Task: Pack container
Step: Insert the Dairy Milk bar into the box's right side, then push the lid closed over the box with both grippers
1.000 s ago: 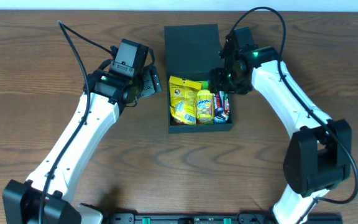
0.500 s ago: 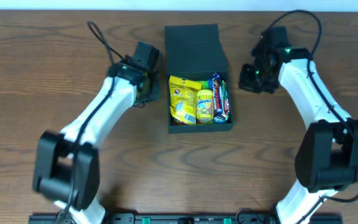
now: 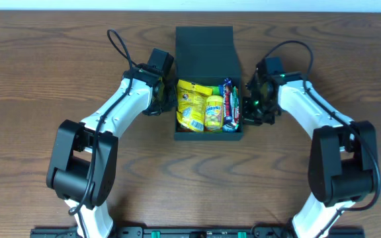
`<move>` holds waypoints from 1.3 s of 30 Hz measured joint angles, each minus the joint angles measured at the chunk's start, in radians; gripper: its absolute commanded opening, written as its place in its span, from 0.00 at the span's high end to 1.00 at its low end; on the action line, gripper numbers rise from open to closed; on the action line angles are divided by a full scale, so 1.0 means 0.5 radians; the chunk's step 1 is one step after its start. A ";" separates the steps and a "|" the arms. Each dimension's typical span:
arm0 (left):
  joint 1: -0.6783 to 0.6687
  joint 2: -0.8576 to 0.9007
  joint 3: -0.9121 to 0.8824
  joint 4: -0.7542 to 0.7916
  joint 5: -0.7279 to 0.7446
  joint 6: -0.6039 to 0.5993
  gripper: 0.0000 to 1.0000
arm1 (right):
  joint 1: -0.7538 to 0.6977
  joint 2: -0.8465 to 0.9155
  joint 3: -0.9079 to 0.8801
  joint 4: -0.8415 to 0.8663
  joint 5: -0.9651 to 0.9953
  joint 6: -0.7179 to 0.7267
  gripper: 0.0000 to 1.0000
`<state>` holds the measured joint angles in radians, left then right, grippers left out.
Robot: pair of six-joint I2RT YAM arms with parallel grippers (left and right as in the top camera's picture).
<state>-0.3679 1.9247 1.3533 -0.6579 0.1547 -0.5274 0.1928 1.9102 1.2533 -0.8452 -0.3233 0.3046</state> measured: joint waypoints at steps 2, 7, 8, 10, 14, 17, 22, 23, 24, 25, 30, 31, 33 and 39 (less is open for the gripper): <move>0.000 0.000 0.000 0.001 0.000 0.000 0.94 | 0.032 0.000 0.000 -0.001 -0.010 0.000 0.98; 0.050 0.000 0.000 0.041 0.000 -0.002 0.94 | 0.000 0.000 -0.001 0.123 -0.032 0.008 0.99; 0.075 0.000 0.000 0.079 0.002 -0.005 0.94 | -0.027 0.000 -0.001 0.182 -0.039 0.013 0.99; 0.142 0.000 0.000 0.170 0.018 -0.008 0.94 | -0.088 0.000 -0.001 0.344 -0.045 0.022 0.98; 0.274 0.008 -0.001 0.502 0.199 -0.029 0.94 | -0.184 0.000 0.000 0.664 -0.094 0.059 0.99; 0.343 0.076 0.001 0.716 0.384 -0.058 0.94 | -0.193 0.002 0.001 0.813 -0.114 0.108 0.99; 0.366 0.323 0.010 0.845 0.612 -0.121 0.94 | -0.195 0.137 0.072 0.890 -0.164 0.163 0.99; 0.366 0.365 0.021 0.846 0.639 -0.129 0.94 | -0.198 0.185 0.102 0.890 -0.176 0.166 0.99; 0.365 0.417 0.053 0.841 0.674 -0.143 0.94 | -0.201 0.268 0.159 0.874 -0.201 0.175 0.99; 0.365 0.470 0.095 0.841 0.701 -0.158 0.94 | -0.206 0.343 0.213 0.866 -0.233 0.181 0.98; 0.365 0.614 0.307 0.848 0.826 -0.215 0.94 | -0.229 0.538 0.414 0.878 -0.344 0.219 0.99; 0.365 0.630 0.343 0.847 0.852 -0.219 0.95 | -0.231 0.552 0.447 0.888 -0.365 0.221 0.99; 0.365 0.681 0.433 0.851 0.913 -0.233 0.94 | -0.233 0.566 0.494 0.935 -0.417 0.227 0.99; 0.381 0.780 0.583 0.868 1.012 -0.230 0.94 | -0.261 0.592 0.517 1.205 -0.629 0.234 0.99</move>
<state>-0.1776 2.3146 1.6447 -0.2237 0.6605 -0.6422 0.0624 2.2063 1.5120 -0.2424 -0.6376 0.4217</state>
